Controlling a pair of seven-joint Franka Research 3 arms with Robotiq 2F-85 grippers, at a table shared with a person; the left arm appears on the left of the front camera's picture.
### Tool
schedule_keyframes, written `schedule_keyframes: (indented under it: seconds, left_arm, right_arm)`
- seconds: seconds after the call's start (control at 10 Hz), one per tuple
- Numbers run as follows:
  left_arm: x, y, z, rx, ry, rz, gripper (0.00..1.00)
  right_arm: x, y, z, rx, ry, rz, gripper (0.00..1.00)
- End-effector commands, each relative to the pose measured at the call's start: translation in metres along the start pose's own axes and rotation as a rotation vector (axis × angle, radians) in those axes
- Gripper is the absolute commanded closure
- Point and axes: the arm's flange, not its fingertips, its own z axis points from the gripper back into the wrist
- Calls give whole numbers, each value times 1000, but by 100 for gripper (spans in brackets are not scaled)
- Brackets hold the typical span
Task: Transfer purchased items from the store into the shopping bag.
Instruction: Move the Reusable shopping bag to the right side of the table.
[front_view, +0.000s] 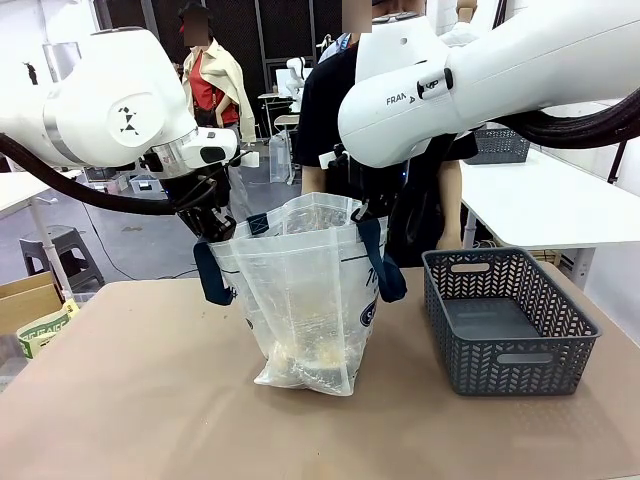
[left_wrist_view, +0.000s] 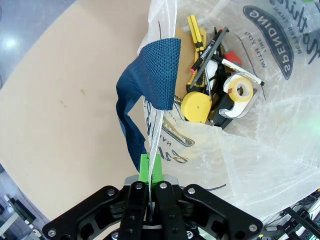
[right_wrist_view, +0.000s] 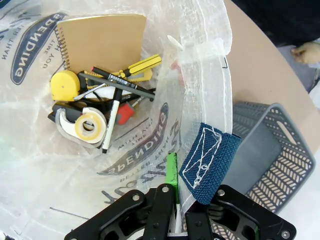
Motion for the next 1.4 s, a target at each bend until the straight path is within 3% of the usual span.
schedule_keyframes:
  seconds: [0.0,1.1,1.3]
  left_arm:
    - [0,0,1,8,1,-5,100]
    - [0,0,0,0,0,0,100]
    - [10,-5,9,1,-6,10,100]
  right_arm:
    - [0,0,0,-1,0,0,100]
    - [0,0,0,0,0,0,100]
    - [8,6,8,6,-30,-53,100]
